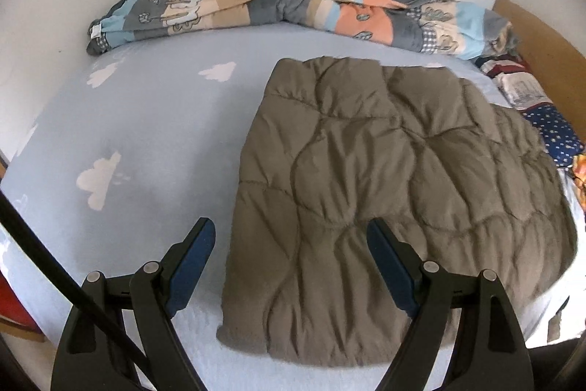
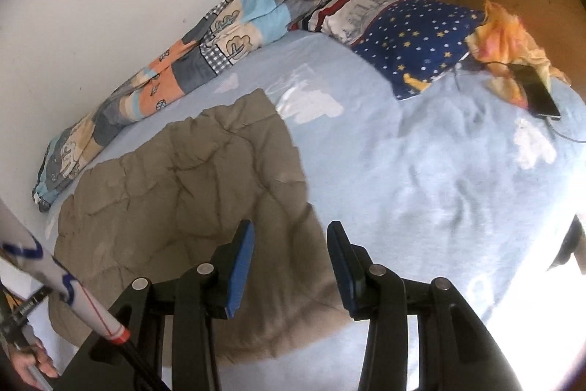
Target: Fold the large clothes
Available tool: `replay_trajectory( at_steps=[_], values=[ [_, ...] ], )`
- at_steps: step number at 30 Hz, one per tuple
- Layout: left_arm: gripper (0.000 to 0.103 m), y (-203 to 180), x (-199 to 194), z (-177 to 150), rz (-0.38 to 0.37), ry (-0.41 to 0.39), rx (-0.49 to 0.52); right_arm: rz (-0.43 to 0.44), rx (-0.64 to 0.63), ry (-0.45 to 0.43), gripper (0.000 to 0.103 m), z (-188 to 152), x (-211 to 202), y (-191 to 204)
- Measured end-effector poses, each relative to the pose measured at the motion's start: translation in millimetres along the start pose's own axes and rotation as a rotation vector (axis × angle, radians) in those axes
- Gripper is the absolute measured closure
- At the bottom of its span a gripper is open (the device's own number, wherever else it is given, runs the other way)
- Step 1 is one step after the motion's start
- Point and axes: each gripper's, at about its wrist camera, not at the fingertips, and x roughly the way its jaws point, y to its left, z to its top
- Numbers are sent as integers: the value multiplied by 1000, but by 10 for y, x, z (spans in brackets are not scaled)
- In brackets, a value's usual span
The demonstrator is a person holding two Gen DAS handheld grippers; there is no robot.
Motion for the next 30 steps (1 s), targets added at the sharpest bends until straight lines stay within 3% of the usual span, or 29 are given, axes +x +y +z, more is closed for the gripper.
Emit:
replay_trajectory(
  at_steps=[4, 7, 9, 12, 15, 17, 20, 24, 26, 30],
  values=[
    [19, 30, -53, -179, -71, 36, -38, 20, -31, 14, 59, -119, -51, -85],
    [19, 32, 65, -234, -50, 83, -10, 19, -27, 82, 59, -202, 64, -119],
    [19, 53, 151, -251, -23, 109, -4, -22, -25, 133, 59, -229, 197, -132],
    [19, 156, 361, -284, -58, 197, -59, -56, 5, 197, 57, -238, 373, -141],
    [17, 216, 442, -275, -83, 227, -108, -90, 12, 244, 53, -237, 527, -142],
    [17, 179, 416, -263, -66, 212, -89, -110, 15, 259, 48, -238, 602, -136],
    [17, 87, 248, -219, -14, 125, -39, -106, 39, 227, 47, -217, 548, -147],
    [17, -97, -120, -200, 5, -49, 22, -159, -76, -4, 47, -152, 134, 115],
    [17, -218, -231, -213, -21, -98, 50, -95, -134, -60, 47, -180, 23, 306],
    [17, -508, -280, -282, -120, -98, 89, 24, -228, -10, 47, -357, 107, 714]
  ],
)
